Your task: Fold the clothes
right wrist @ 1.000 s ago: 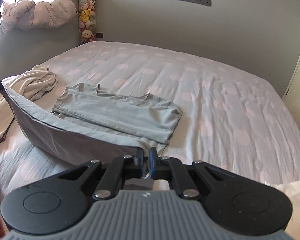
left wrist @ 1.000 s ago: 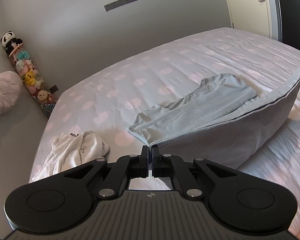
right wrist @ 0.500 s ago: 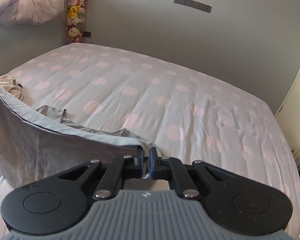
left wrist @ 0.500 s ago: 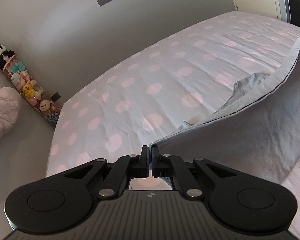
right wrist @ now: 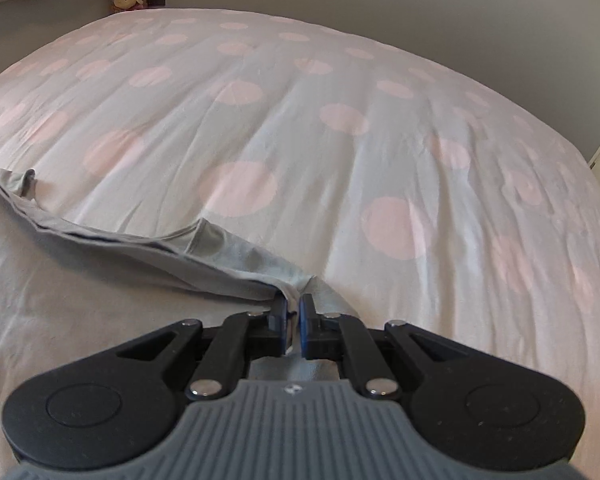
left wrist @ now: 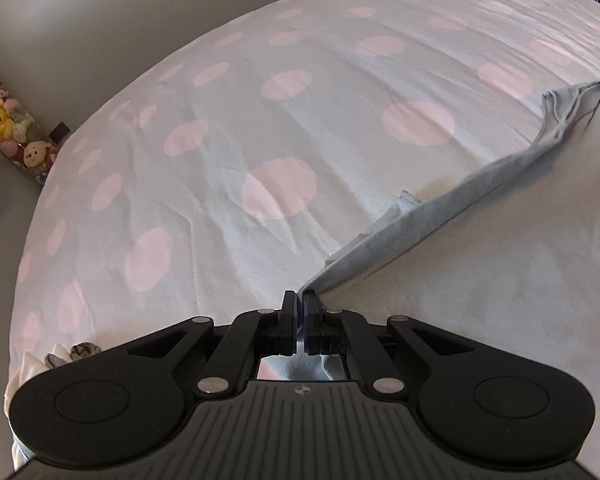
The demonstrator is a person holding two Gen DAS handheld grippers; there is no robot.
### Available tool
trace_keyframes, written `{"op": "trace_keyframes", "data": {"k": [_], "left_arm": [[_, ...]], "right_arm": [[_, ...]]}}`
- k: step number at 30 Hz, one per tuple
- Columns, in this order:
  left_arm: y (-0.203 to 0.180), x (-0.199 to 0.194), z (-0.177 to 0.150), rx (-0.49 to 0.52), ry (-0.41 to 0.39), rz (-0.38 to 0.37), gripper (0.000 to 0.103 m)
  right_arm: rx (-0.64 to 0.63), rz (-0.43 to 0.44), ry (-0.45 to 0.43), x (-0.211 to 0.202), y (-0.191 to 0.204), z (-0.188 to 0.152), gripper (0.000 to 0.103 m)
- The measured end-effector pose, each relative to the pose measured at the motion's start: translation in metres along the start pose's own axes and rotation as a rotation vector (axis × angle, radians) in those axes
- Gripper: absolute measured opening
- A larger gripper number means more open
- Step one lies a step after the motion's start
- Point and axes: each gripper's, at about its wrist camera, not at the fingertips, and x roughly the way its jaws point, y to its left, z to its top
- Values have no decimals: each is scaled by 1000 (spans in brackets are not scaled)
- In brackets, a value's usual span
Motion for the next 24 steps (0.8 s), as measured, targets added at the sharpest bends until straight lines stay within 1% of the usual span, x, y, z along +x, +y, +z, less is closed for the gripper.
{"op": "trace_keyframes", "data": {"k": [3,5,7,8,9,11,13,16,20,23,24], "left_arm": [[3,13,-4,-23,-10,0,5],[5,16,-8,-41,-25,29,9],[11,17,-11,-82,-35,76,10],[15,15,-13,-109,-40,86,10],[20,11,-16,-140,-44,83,10],[31,-1,-22,-201,-57,73,10],[35,-16,-30,-239,-67,60,11],[32,-42,-49,-281,-82,19,12],[8,-74,-82,-282,-79,-10,12],[-16,-94,-111,-305,-62,-31,13],[-24,-100,-119,-318,-54,-40,15]], "right_arm": [[11,10,7,16,-3,-2,8],[18,14,12,23,-4,-4,9],[35,2,-1,26,-5,-7,17],[46,-11,-11,25,-7,-7,27],[64,-19,-20,23,-10,-8,32],[100,-27,-35,16,-18,-9,32],[132,-36,-52,4,-26,-12,32],[183,-18,-63,-18,-35,-24,32],[204,11,-62,-51,-33,-57,32],[240,31,-58,-77,-27,-91,34],[254,36,-57,-84,-24,-103,34]]}}
